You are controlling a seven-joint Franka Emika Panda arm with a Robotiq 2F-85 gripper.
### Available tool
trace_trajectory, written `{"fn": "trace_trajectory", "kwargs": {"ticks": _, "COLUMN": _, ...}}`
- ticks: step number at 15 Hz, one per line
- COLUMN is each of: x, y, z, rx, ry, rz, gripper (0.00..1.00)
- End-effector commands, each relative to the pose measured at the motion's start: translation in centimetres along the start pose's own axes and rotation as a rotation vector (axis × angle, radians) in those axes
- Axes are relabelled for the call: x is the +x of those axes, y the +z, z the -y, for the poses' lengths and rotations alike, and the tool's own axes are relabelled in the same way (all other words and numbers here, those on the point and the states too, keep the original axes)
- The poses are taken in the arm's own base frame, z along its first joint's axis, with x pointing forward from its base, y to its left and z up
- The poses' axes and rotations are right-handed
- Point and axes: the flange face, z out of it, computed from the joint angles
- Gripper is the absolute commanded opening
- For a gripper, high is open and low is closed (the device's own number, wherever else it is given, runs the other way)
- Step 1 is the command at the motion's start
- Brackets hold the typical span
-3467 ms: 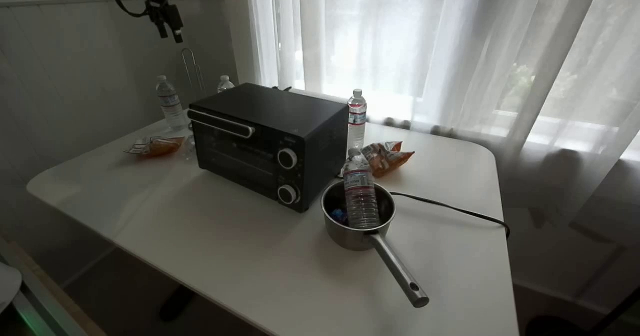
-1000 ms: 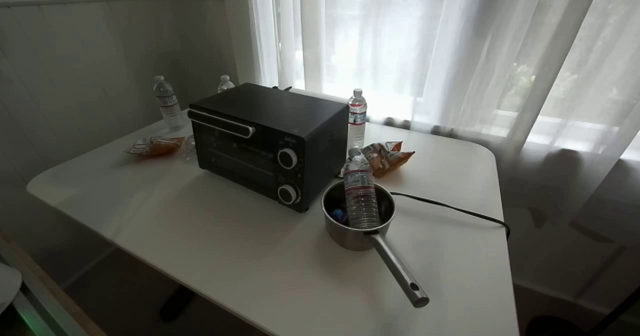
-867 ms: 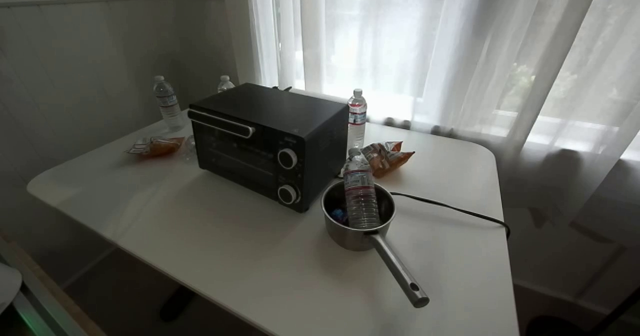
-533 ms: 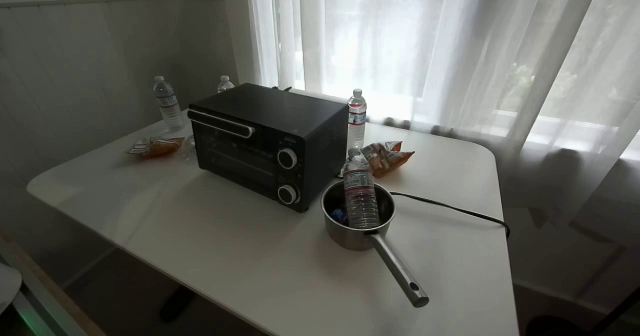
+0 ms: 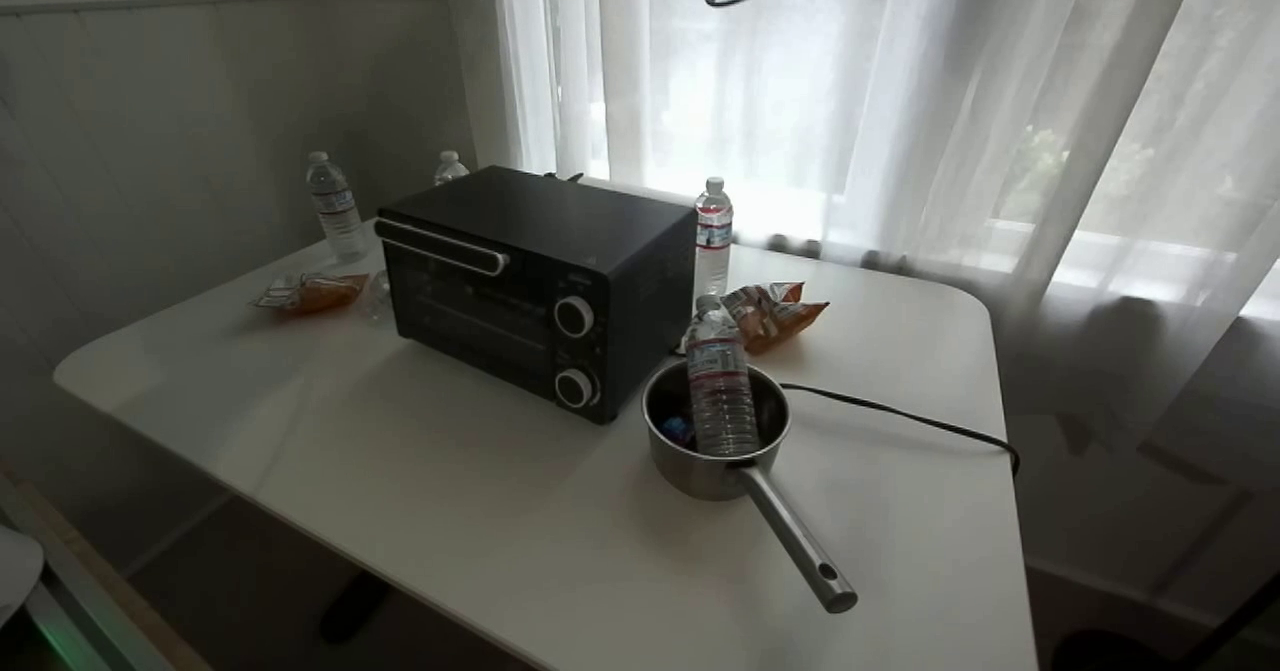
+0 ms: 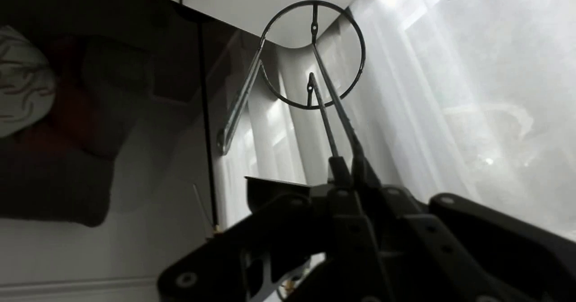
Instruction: Move the silver stand to the right
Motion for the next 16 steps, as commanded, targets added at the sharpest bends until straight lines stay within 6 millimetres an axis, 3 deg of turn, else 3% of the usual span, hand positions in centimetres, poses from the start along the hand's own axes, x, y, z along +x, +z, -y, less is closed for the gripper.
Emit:
{"fn": "trace_trajectory", "kwargs": {"ticks": 1, "x": 2.0, "y": 3.2, "z": -5.5, "rx": 0.010, "ry": 0.125, "rz": 0.012, "gripper": 0.02}}
{"fn": "trace_trajectory", "kwargs": {"ticks": 2, "x": 1.4, "y": 2.4, "z": -4.1, "rx": -0.020, "ry": 0.079, "rz": 0.023, "gripper": 0.02}}
{"fn": "trace_trajectory", "kwargs": {"ticks": 4, "x": 1.6, "y": 3.5, "z": -5.4, "rx": -0.044, "ry": 0.086, "rz": 0.030, "gripper": 0.07}}
{"fn": "trace_trajectory", "kwargs": {"ticks": 8, "x": 1.0, "y": 3.3, "z": -3.8, "rx": -0.032, "ry": 0.063, "rz": 0.032, "gripper": 0.07}}
{"fn": "trace_trajectory", "kwargs": {"ticks": 9, "x": 1.0, "y": 3.3, "z": -3.8, "rx": -0.032, "ry": 0.063, "rz": 0.032, "gripper": 0.02}}
{"fn": "trace_trajectory", "kwargs": {"ticks": 12, "x": 2.7, "y": 6.3, "z": -3.9, "rx": -0.083, "ry": 0.125, "rz": 0.021, "gripper": 0.02}}
{"fn": "trace_trajectory", "kwargs": {"ticks": 16, "x": 5.5, "y": 11.2, "z": -6.6, "rx": -0.195, "ry": 0.265, "rz": 0.058, "gripper": 0.02}}
